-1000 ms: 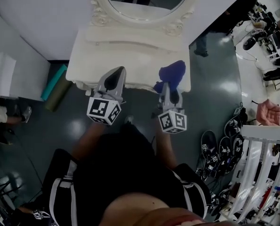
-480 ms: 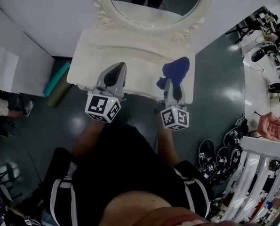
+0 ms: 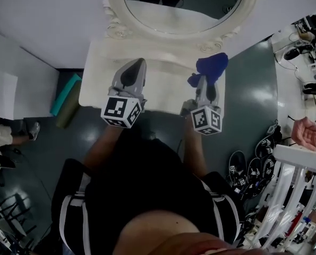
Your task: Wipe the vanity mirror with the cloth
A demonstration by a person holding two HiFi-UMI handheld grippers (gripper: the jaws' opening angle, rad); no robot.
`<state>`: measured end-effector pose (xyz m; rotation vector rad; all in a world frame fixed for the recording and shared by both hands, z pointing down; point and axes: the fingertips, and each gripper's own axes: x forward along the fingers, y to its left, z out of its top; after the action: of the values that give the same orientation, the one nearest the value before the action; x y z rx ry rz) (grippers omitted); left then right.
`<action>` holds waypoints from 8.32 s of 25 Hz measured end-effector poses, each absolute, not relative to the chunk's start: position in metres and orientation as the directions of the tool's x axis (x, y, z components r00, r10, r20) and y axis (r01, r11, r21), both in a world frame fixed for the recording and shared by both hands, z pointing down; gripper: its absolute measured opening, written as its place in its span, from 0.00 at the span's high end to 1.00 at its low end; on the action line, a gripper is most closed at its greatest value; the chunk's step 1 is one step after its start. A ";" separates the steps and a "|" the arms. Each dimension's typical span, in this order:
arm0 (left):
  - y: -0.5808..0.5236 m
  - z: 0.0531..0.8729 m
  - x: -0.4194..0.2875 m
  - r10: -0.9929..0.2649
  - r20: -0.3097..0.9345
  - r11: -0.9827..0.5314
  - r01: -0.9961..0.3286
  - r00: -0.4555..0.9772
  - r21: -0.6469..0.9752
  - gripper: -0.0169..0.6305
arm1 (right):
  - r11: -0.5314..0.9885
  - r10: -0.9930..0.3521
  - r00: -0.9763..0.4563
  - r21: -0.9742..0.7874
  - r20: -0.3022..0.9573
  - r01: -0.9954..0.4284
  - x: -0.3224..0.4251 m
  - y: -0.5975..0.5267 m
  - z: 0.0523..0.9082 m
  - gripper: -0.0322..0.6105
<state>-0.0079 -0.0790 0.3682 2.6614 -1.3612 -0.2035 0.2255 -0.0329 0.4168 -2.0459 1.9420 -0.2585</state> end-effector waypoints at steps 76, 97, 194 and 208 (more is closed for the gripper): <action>-0.282 0.364 0.054 -0.742 -0.049 -0.660 -0.716 0.668 0.226 0.96 | -0.161 -0.973 0.214 -0.398 -0.092 -0.903 0.334 -0.286 0.388 0.83; -0.246 0.308 0.025 -0.766 -0.097 -0.639 -0.739 0.635 0.212 0.96 | -0.127 -0.976 0.159 -0.207 -0.149 -0.970 0.322 -0.287 0.261 0.83; -0.217 0.352 -0.115 -0.913 -0.041 -0.400 -0.870 0.406 0.289 0.96 | 0.218 -0.941 -0.292 0.968 0.173 -0.128 -0.035 -0.359 0.404 0.83; -0.198 0.371 -0.113 -0.915 0.010 -0.382 -0.874 0.403 0.301 0.96 | 0.390 -0.889 -0.277 0.920 0.364 -0.041 -0.012 -0.350 0.538 0.83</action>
<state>-0.1128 -0.1982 0.3705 2.4037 -1.5707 -0.2288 -0.0116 -0.3500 0.5383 -1.6546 3.2236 2.0648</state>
